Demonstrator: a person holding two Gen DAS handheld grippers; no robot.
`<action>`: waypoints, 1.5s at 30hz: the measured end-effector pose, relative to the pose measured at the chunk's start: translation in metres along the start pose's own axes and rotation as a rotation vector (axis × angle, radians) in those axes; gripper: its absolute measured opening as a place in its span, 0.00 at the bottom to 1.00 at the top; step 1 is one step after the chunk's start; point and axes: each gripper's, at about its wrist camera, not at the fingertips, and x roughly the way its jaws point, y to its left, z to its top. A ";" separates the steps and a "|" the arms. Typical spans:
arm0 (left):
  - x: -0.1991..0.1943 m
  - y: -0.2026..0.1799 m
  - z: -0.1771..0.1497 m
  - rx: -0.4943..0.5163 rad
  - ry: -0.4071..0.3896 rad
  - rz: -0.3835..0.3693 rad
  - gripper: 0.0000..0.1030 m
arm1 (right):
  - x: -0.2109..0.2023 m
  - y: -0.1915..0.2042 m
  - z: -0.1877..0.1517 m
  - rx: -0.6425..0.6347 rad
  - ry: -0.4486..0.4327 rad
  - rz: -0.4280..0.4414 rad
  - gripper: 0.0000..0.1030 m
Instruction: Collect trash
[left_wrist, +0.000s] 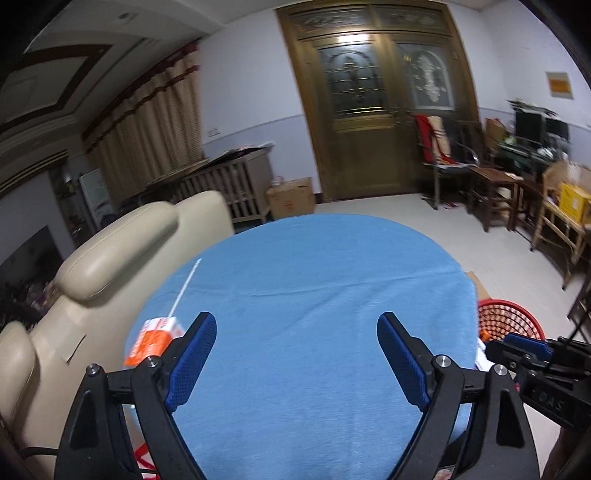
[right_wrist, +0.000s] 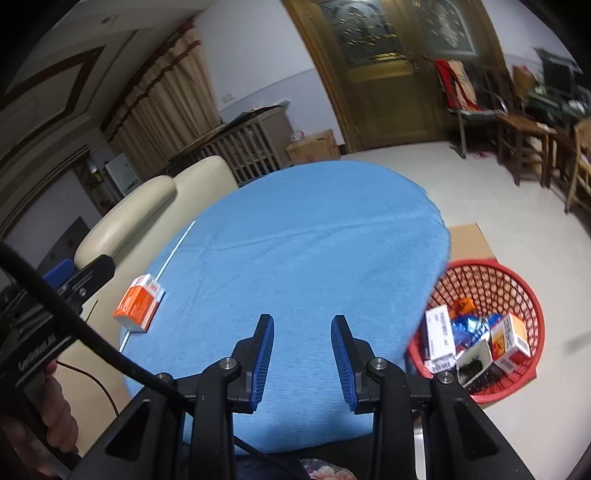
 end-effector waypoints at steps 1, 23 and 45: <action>0.000 0.006 -0.001 -0.011 0.001 0.009 0.87 | -0.001 0.008 0.000 -0.016 -0.006 0.001 0.35; -0.025 0.093 -0.024 -0.116 -0.012 0.073 0.87 | 0.000 0.114 -0.010 -0.180 -0.031 0.033 0.35; -0.041 0.122 -0.041 -0.165 -0.006 0.113 0.87 | 0.009 0.147 -0.023 -0.230 -0.017 0.062 0.35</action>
